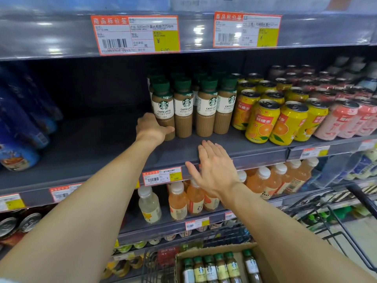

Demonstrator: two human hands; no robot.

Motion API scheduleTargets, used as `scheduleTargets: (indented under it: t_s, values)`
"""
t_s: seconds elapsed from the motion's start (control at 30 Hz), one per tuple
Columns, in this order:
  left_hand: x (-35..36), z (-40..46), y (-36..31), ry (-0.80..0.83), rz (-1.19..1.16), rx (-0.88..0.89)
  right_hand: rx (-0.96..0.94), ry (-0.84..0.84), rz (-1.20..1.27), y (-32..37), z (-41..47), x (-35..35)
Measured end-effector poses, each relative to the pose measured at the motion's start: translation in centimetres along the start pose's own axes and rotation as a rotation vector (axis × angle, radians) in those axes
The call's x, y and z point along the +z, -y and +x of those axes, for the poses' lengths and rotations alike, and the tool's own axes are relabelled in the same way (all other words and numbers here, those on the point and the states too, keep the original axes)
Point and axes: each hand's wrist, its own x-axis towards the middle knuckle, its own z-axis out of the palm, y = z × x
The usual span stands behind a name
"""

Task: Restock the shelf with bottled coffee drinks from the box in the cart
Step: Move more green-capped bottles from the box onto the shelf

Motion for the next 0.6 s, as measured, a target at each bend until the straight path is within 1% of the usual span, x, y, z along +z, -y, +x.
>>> scheduleTargets:
  t_s: [0.2,0.3,0.4,0.5,0.53,0.6]
  values:
    - [0.0,0.3,-0.4,0.006,-0.014,0.003,0.006,0.019,0.010,0.1,0.0,-0.1]
    - [0.1,0.3,-0.5,0.008,0.017,0.010,0.008,0.038,0.016,0.0,0.1,-0.1]
    - [0.4,0.4,-0.9,0.039,0.109,0.012,0.009,0.051,0.025,0.0,0.1,-0.2]
    - [0.8,-0.4,-0.7,0.057,0.258,-0.020,-0.001,0.072,0.027,-0.2,0.2,-0.3]
    - [0.9,-1.1,-0.4,0.032,0.310,-0.005,-0.003,0.079,0.024,-0.3,0.2,-0.3]
    - [0.8,-3.0,0.4,-0.035,0.433,0.094,-0.007,0.095,0.029,-0.2,0.3,-0.5]
